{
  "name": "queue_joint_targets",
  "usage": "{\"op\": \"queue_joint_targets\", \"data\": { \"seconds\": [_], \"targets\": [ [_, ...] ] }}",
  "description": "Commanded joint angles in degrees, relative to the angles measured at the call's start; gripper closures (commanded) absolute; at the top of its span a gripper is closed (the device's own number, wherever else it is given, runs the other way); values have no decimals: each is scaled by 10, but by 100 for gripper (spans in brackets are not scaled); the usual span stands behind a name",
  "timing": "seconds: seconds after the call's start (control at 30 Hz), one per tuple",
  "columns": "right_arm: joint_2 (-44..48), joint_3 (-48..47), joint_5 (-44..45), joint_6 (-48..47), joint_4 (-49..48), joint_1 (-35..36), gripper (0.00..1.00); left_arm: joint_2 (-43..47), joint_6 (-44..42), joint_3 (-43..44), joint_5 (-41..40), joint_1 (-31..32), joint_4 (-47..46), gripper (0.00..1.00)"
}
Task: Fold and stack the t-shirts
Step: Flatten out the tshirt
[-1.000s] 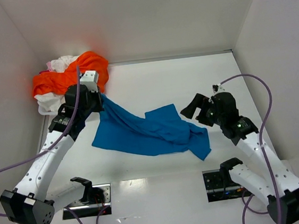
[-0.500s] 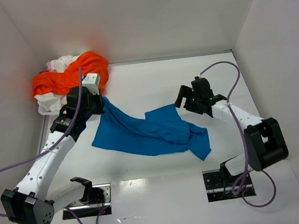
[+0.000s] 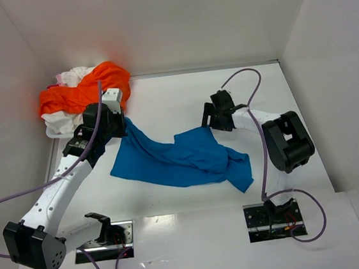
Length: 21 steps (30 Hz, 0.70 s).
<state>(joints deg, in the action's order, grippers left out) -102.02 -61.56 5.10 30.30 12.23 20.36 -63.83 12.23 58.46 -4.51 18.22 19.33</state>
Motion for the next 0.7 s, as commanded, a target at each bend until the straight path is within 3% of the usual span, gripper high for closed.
{"op": "queue_joint_targets", "data": {
  "seconds": [0.0,0.13,0.3,0.5,0.67],
  "targets": [
    [-9,-35,28,-17,-15,6,16,-4,-1,-2,8,-3,-18,100],
    [-41,-51,23,-23,-15,13,19,-9,-1,-2,8,-3,-18,100],
    [-89,-78,18,-24,-3,26,29,-9,-1,-2,8,-8,-18,100],
    [-101,-83,23,-18,3,37,52,-9,-1,-2,8,-8,-18,100],
    [-101,-88,28,-18,14,37,59,-9,-1,-2,8,-8,-18,100]
  ]
}}
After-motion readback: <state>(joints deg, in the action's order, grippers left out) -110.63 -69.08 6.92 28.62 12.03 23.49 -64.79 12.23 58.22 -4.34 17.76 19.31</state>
